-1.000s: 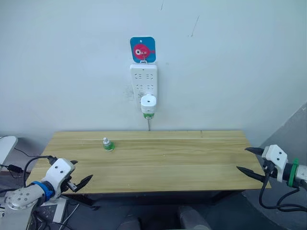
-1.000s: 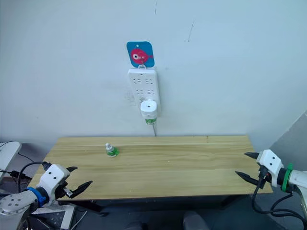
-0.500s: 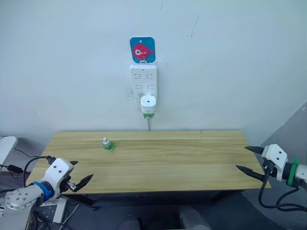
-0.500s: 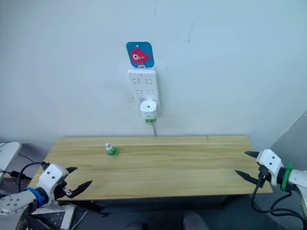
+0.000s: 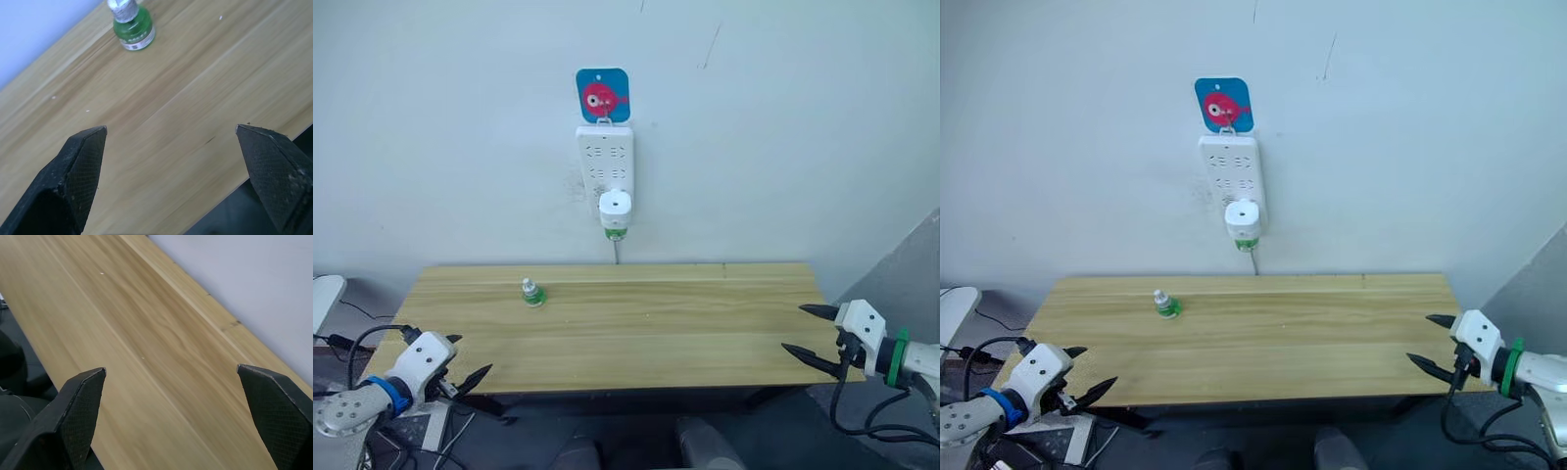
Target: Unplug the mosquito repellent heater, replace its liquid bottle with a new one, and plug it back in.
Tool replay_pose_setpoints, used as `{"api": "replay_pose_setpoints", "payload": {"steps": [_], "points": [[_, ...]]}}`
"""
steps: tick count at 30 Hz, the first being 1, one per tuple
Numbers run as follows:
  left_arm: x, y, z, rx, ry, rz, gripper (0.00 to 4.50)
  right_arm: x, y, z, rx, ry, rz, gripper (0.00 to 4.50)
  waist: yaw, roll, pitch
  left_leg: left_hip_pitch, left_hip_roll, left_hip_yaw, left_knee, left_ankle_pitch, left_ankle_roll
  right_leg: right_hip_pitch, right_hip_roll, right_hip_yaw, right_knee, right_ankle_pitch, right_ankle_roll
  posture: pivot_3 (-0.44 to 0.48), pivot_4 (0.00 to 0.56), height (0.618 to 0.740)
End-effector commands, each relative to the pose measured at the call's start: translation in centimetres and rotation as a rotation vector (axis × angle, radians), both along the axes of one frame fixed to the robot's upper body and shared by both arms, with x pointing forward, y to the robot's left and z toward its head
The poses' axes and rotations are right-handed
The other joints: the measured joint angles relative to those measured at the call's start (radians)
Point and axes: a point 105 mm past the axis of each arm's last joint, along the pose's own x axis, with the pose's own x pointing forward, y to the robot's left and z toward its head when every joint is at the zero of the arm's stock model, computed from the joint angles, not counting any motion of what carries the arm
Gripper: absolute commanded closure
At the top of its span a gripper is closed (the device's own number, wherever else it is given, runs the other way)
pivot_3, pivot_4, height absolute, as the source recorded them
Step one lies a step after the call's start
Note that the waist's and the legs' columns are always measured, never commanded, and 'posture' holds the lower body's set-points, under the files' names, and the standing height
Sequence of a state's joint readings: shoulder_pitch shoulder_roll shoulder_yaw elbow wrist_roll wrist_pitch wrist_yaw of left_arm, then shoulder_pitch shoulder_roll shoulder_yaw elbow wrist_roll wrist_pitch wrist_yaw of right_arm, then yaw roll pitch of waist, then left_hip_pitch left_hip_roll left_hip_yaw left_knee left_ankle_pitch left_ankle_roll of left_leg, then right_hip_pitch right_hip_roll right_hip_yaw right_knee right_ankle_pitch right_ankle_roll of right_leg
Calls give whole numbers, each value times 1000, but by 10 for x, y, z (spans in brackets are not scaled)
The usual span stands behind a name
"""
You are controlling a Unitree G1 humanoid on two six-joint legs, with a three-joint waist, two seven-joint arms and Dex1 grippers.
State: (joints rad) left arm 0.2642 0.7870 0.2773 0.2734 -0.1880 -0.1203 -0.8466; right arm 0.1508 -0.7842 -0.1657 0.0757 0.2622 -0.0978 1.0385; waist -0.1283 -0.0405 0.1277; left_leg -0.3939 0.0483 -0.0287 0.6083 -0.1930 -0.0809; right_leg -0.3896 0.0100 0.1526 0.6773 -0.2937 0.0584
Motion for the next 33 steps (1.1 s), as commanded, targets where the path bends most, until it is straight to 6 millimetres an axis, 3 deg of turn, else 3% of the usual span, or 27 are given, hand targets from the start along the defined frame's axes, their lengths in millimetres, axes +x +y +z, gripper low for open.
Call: {"api": "replay_pose_setpoints", "payload": {"steps": [1, 5, 10, 18, 24, 33], "points": [[6, -17, 20, -97, -36, -26, 0, -2, 15, 16, 32, -56, 30, 13, 1, -1, 12, 0, 0, 0, 0, 0, 0, 0, 0, 0, 0, 0, 0, -64, 159, 740], [27, -39, 44, -206, -89, -34, 0, -6, 45, 37, 91, -115, 91, 13, -3, -1, 44, 0, 0, 0, 0, 0, 0, -1, 0, 1, 1, 0, 0, -107, 199, 740], [89, -75, 103, -374, -254, -54, 0, -2, 100, 86, 251, -240, 138, 13, -1, 0, 77, -3, 0, -2, 4, 1, 0, -1, 2, 0, 3, 1, 1, -148, 234, 740], [152, -114, 155, -424, -387, -150, 0, 10, 146, 121, 353, -339, 152, 13, -17, -4, 98, -7, -1, -4, 4, -5, 3, -2, 3, 0, 1, 3, 12, -197, 257, 740], [174, -129, 178, -439, -435, -211, 0, 12, 158, 137, 381, -374, 150, 13, -17, -2, 105, -20, 0, -8, 4, -7, 4, -15, 4, -3, 3, 4, 10, -231, 272, 740], [180, -145, 201, -463, -472, -318, 0, 11, 169, 151, 415, -400, 154, 13, -18, 1, 124, -26, -1, -14, 6, -7, 3, -17, 4, -9, 3, 5, 10, -242, 274, 740]]}}
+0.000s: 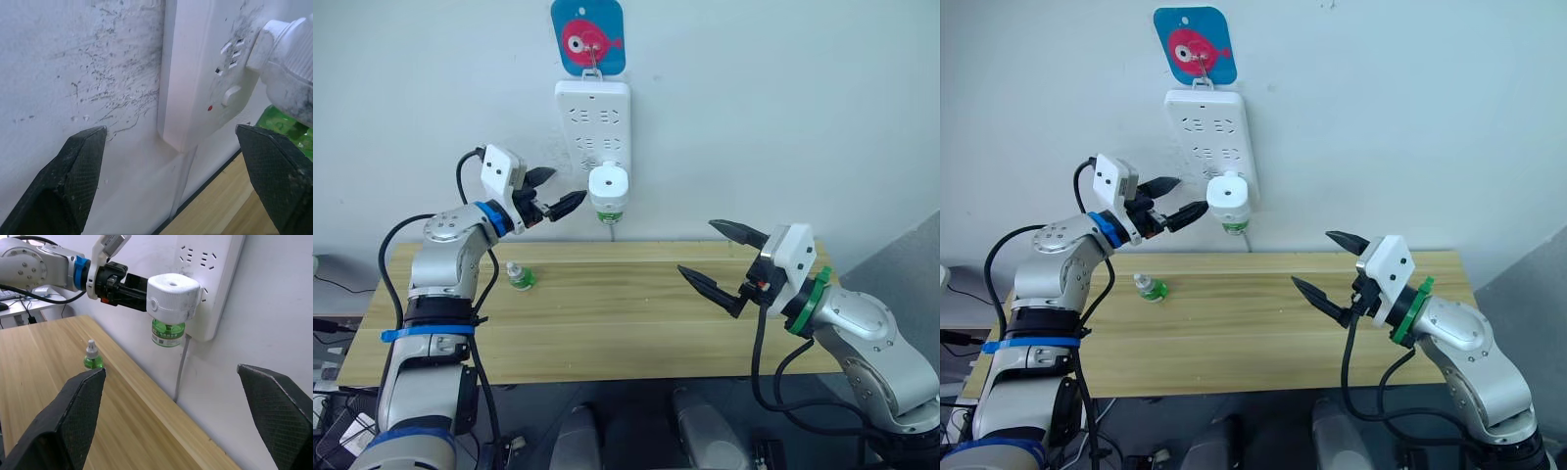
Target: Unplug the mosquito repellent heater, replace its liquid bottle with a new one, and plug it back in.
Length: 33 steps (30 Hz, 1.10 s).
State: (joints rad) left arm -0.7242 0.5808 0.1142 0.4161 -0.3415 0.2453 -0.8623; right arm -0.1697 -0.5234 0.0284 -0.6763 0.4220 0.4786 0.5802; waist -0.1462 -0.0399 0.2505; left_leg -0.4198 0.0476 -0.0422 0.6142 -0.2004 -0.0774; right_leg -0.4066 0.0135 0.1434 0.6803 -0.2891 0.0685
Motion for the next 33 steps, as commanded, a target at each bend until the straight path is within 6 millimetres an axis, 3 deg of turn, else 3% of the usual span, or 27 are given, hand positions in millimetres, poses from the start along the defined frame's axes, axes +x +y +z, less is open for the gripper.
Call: {"api": "replay_pose_setpoints", "payload": {"steps": [1, 13, 19, 28, 33], "points": [[-2, -12, 22, 3, -68, -66, 0, -8, 7, 11, 25, -37, 27, 13, 0, 0, 1, 0, 0, 0, 0, 0, 0, 0, 0, 0, 0, 0, 0, -243, 272, 740], [10, -29, 33, 41, -106, -142, 0, -8, 9, 13, 37, -28, 24, 13, 2, 5, 3, -12, 0, -15, 15, 0, 0, 0, 0, -15, 1, 0, 1, -265, 268, 740], [1, -44, 43, 71, -113, -269, 0, -11, 9, 12, 36, -16, 25, 13, 0, 5, 4, -13, -1, -17, 16, 1, 0, 1, 0, -16, 1, 0, 2, -274, 270, 740], [-3, -47, 44, 83, -94, -321, 0, -12, 12, 11, 43, -8, 34, 13, -13, 6, 5, -13, 0, -19, 14, 0, 0, 1, 0, -18, 1, 0, 1, -278, 270, 740], [0, -38, 40, 80, -75, -281, 1202, -9, 19, 16, 66, -27, 27, 0, -19, 6, 5, -13, 0, -19, 14, 0, 0, 1, 0, -18, 1, 0, 1, -275, 273, 740]]}}
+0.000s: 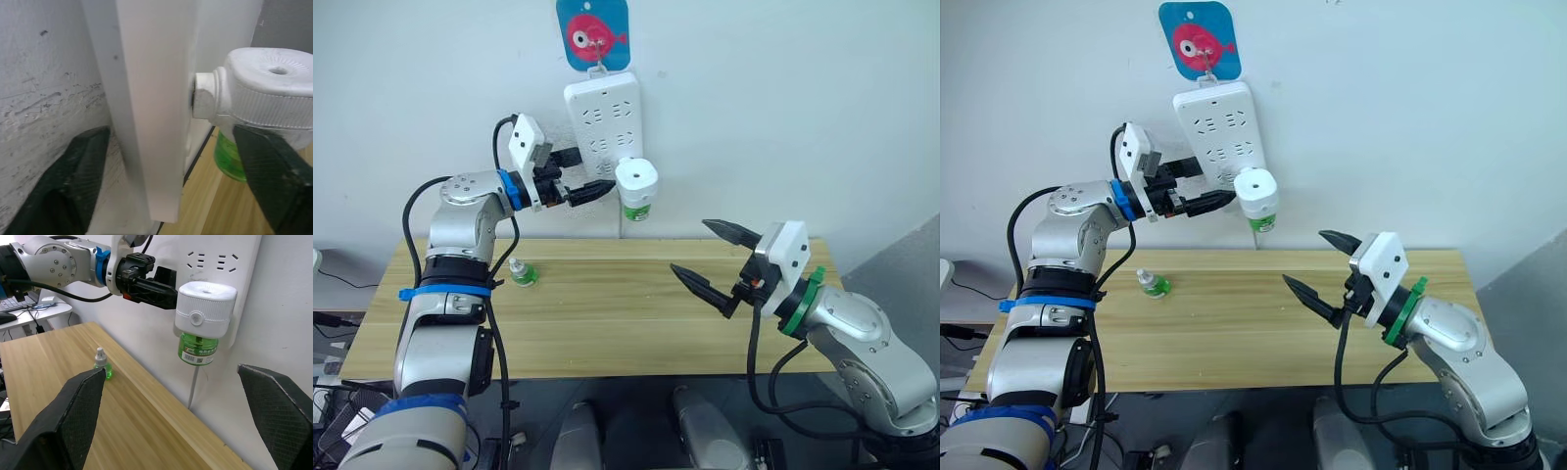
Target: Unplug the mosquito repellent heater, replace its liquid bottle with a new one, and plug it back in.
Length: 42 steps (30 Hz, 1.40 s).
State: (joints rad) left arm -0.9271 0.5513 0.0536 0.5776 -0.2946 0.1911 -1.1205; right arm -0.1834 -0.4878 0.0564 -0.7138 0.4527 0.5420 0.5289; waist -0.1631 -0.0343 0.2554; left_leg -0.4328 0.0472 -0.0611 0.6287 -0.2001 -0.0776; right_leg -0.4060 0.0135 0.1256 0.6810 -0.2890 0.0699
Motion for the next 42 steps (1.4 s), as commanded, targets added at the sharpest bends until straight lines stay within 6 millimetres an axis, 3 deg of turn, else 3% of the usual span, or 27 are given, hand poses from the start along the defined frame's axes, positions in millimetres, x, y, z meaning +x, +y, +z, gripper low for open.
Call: {"api": "replay_pose_setpoints", "payload": {"steps": [1, 5, 7, 11, 21, 35, 38, 41, 42], "points": [[-2, 3, 13, 1, -44, 5, 1536, -3, 9, 15, 27, -65, 4, 0, -3, 0, 0, 0, 0, 0, 0, 0, 0, 0, 0, 0, 0, 0, 0, -275, 273, 740], [-3, 0, 11, 0, -40, 1, 2850, 18, 15, 14, 21, -48, -144, 0, -4, 1, 1, 0, 0, 0, 0, 0, 0, 0, 0, 0, 0, 0, 0, -275, 273, 740], [-5, -2, 7, 4, -32, -11, 3181, 24, 26, 22, 56, -57, -178, 0, -2, 1, 1, 0, 0, -1, 0, 0, 0, 0, 0, -1, 1, 0, 0, -275, 273, 740], [-6, -3, 5, 5, -27, -13, 3181, 37, 42, 30, 73, -66, -246, 0, -3, 1, 1, 0, 0, -2, 0, 0, 0, 0, 0, -1, 1, 0, 0, -275, 274, 740], [-8, -5, 5, 2, -31, -15, 3181, 62, 57, 41, 148, -34, -353, 0, -3, 2, 1, -1, 0, -4, 0, 0, 0, 0, -1, -4, 1, 1, -2, -265, 266, 740], [-11, -5, 3, 9, -31, -11, 3181, 83, 76, 50, 181, -17, -314, 0, -4, 2, 1, -1, 0, -5, -1, 0, 0, 0, -1, -5, 1, 1, -2, -253, 264, 740], [-11, -4, 3, 9, -30, -8, 3181, 87, 75, 50, 190, -21, -331, 541, -4, 2, 1, -1, 0, -5, -1, 0, 0, 0, -1, -5, 1, 1, -2, -253, 264, 740], [-9, -3, 2, 10, -28, 1, 3181, 88, 73, 48, 190, -16, -334, 1532, -4, 2, 1, -1, 0, -5, -1, 0, 0, 0, -1, -5, 1, 1, -2, -253, 264, 740], [-9, -3, 2, 8, -27, 6, 3181, 87, 73, 47, 189, -14, -334, 1548, -4, 2, 1, -1, 0, -5, -1, 0, 0, 0, -1, -5, 1, 1, -2, -255, 265, 740]]}}
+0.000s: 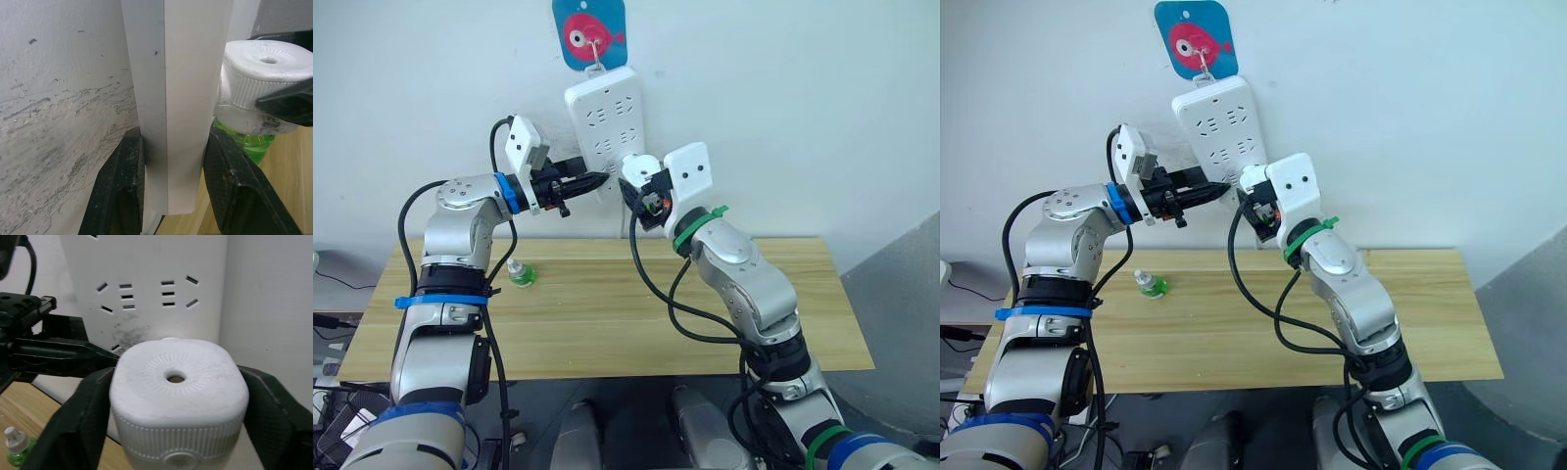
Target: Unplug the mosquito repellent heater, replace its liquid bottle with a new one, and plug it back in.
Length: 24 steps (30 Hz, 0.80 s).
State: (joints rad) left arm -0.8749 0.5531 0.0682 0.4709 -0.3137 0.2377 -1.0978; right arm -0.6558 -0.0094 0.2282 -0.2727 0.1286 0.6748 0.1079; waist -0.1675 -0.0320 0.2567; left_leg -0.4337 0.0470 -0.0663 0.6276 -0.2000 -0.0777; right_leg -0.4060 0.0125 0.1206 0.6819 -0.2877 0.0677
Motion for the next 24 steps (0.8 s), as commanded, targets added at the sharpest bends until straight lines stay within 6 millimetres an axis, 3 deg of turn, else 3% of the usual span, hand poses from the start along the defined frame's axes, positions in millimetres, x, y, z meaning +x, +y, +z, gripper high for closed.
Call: {"api": "replay_pose_setpoints", "payload": {"steps": [1, 15, 21, 24], "points": [[-1, -1, 1, 19, -16, 8, 3181, -5, -3, 14, 27, -57, -5, 1545, 0, 0, 0, 0, 0, 0, 0, 0, 0, 0, 0, 0, 0, 0, 0, -255, 265, 740], [8, 17, -9, 73, -41, 109, 3181, -44, -30, 18, 11, -21, 32, 1545, -3, 1, 1, -1, 0, -2, 0, 0, 0, 0, 0, -1, 0, 0, 0, -261, 268, 740], [2, 30, -17, 79, -64, 156, 3181, -47, -43, 12, 19, 18, 13, 1545, -27, 1, 0, 1, 0, -1, 1, 3, 0, 1, 1, 1, 0, -1, 2, -270, 256, 740], [-8, 39, -28, 124, -83, 168, 2180, -44, -48, 12, 31, 26, -3, 1545, -43, 2, 0, 1, 0, 2, 0, 3, 0, 1, 1, 3, 0, -1, 3, -267, 246, 740]]}}
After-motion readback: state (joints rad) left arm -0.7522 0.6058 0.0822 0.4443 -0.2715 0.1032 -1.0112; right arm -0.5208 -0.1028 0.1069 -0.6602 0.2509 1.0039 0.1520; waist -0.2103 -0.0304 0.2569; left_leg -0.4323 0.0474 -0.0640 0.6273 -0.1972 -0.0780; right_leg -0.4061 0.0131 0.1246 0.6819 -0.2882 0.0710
